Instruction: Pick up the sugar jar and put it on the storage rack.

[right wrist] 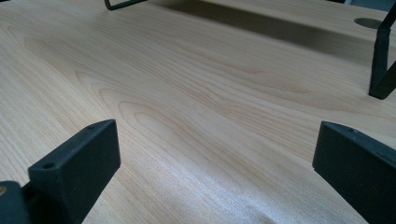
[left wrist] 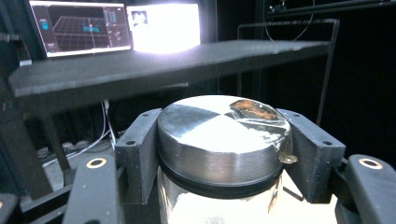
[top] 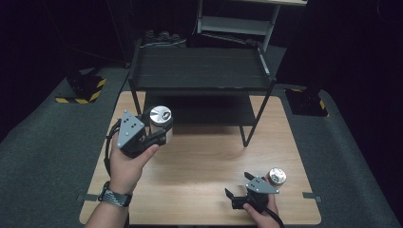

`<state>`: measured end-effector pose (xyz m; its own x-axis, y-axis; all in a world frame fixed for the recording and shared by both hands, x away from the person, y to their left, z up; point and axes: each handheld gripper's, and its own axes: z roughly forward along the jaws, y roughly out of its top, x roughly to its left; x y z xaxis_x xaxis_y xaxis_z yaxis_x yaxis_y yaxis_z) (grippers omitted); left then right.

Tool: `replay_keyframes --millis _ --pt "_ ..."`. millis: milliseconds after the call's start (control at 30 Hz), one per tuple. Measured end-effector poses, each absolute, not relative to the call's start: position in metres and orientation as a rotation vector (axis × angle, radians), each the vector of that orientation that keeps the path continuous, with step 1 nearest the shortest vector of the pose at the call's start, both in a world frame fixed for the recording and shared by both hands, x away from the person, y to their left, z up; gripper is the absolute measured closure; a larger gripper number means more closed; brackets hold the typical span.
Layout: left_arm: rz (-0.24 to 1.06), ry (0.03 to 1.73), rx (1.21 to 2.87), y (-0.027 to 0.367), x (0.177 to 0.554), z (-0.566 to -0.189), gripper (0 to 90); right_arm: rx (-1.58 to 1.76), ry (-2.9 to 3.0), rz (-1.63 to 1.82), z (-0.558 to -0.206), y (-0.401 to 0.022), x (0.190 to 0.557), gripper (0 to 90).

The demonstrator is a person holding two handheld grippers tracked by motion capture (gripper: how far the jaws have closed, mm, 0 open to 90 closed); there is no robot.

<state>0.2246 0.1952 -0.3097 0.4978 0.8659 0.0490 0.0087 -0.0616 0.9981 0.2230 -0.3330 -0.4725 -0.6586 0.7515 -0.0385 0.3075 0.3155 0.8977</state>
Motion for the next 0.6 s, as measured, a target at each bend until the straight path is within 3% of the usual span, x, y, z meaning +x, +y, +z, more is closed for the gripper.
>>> replay_keyframes --millis 600 --pt "0.870 0.774 1.428 0.179 0.244 -0.265 35.1 0.936 2.129 1.325 -0.474 -0.336 0.223 0.6"
